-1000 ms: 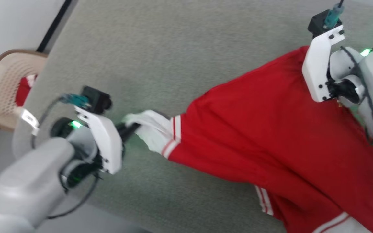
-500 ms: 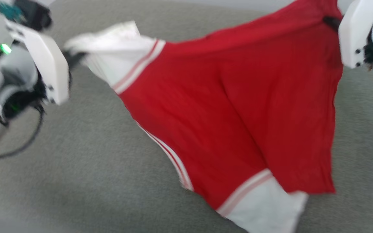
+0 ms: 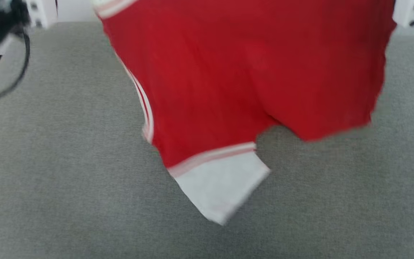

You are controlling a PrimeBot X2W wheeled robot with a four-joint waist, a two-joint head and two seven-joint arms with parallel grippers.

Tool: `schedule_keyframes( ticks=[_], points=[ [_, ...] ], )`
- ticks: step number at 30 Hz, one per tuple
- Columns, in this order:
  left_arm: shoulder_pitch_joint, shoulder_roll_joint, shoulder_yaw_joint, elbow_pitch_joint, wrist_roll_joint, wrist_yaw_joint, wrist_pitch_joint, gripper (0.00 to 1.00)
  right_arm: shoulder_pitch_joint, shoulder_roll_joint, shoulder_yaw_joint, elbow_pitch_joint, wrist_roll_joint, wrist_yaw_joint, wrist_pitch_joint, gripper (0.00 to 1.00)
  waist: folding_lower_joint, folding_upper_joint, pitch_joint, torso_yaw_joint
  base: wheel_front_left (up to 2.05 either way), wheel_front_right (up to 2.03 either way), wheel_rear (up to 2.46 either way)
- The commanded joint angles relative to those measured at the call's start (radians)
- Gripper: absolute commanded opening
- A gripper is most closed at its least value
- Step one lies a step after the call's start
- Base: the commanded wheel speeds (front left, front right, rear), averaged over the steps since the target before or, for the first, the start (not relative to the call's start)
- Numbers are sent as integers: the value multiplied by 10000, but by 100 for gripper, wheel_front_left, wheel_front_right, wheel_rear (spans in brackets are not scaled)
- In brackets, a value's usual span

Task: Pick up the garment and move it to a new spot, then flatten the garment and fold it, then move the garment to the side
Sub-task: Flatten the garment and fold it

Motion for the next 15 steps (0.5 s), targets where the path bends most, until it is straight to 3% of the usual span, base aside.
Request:
schedule_keyframes(
  ticks=[1,6,7,11,13,15],
  points=[
    [-648,-286,98,549,433,-11,-617,0,-428,379,-369,557,-458,-7,-544,0,0,-1,169,-142,0,0,0],
    [-2106,-871,156,1918,1723,342,-2972,0,-1464,988,-1296,1834,-2389,-7,-2926,0,0,-1,505,-241,0,0,0],
    [-2106,-871,156,1918,1723,342,-2972,0,-1464,988,-1296,1834,-2389,-7,-2926,0,0,-1,505,-241,0,0,0],
    [-3011,-1244,331,2757,2512,668,-5391,0,-2077,1405,-2197,2621,-3971,-9,-5036,0,0,-1,734,-236,0,0,0],
    [-3180,-1379,365,3097,2714,611,-6079,0,-2105,1602,-2439,3129,-4543,-9,-5433,0,0,-1,794,-206,0,0,0],
    [-3018,-1504,360,3268,2748,244,-6346,0,-2014,1878,-2521,3477,-4786,-7,-5681,0,0,-1,826,-176,0,0,0]
  ],
)
